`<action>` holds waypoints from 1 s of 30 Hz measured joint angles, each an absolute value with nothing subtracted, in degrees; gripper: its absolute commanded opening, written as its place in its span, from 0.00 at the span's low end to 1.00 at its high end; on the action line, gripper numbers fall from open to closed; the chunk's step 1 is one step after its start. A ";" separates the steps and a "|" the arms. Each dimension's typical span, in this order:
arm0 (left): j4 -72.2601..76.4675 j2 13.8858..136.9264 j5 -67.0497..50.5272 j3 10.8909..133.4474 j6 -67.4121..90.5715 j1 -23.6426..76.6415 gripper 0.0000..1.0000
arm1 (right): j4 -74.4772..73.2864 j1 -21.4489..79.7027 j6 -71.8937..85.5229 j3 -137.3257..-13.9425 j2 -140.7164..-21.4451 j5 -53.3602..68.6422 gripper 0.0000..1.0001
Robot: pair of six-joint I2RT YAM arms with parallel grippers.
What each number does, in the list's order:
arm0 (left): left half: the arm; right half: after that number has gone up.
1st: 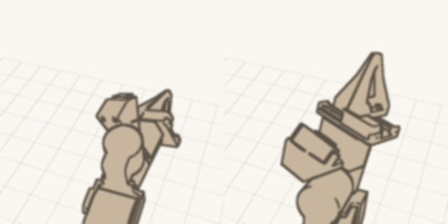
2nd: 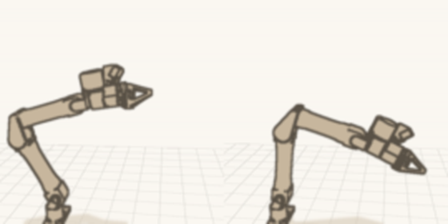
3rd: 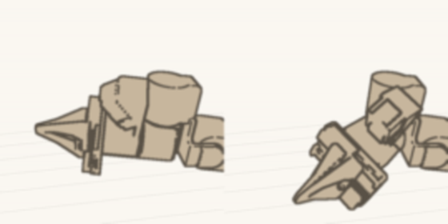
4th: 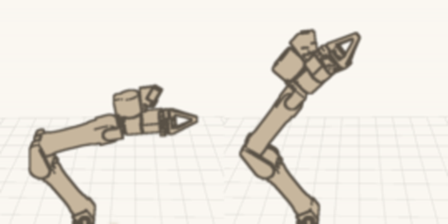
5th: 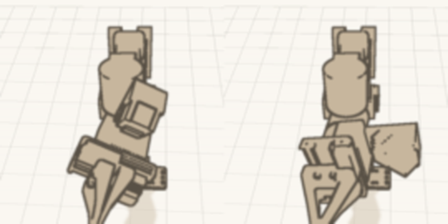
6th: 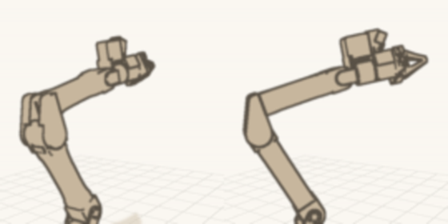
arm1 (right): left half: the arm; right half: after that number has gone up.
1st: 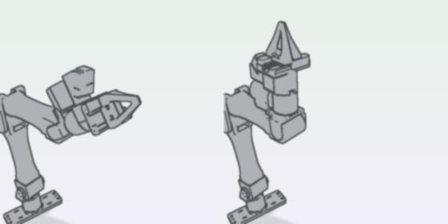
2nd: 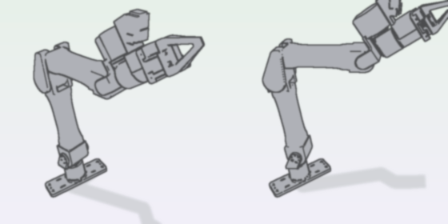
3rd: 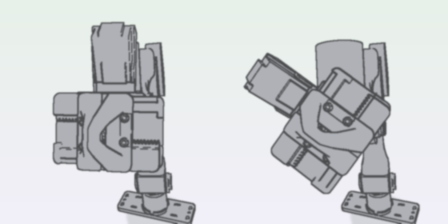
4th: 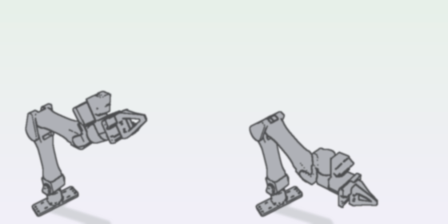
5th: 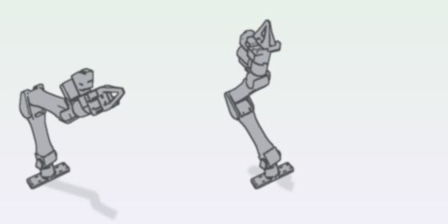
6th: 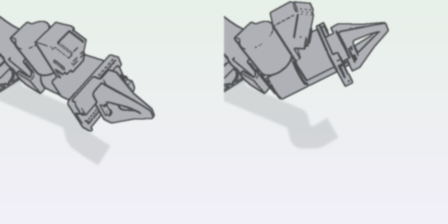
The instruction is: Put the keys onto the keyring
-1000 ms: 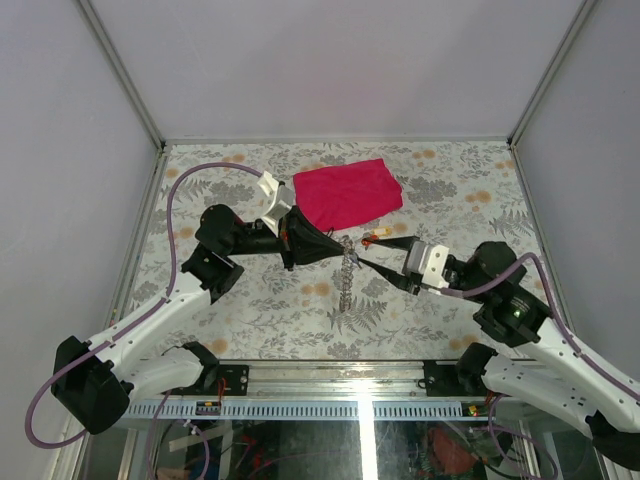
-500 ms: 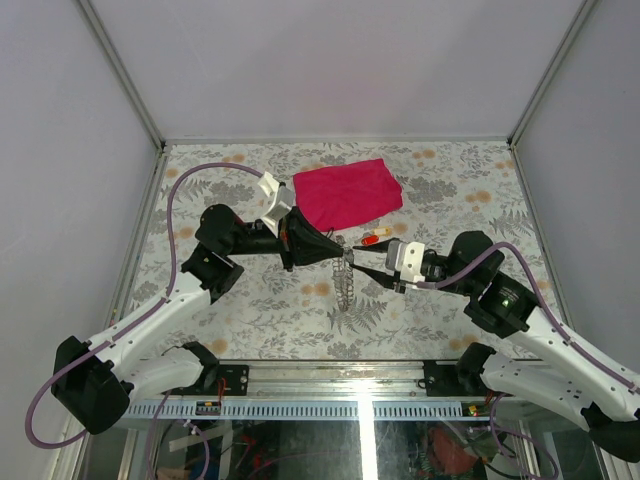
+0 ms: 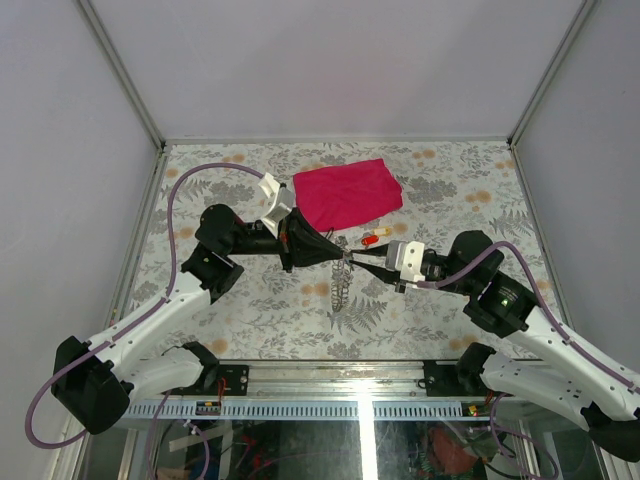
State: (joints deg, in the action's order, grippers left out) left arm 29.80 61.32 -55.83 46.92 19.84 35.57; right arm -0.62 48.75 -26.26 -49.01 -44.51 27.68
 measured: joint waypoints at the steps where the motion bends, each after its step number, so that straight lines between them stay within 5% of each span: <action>1: 29.80 61.32 -55.99 46.92 19.84 35.57 0.00 | -0.40 48.75 -26.09 -49.01 -44.56 27.70 0.24; 13: 29.80 61.30 -56.55 46.92 19.84 35.57 0.00 | 1.15 48.75 -23.99 -49.01 -44.75 27.38 0.06; 30: 29.65 61.17 -56.55 46.92 19.77 35.59 0.00 | 1.39 48.75 -21.47 -47.79 -42.78 26.02 0.06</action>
State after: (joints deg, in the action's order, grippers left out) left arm 29.65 61.17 -56.55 46.92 19.77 35.59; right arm 1.39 48.75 -21.47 -47.79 -42.78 26.02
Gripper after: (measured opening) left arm 0.011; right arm 0.056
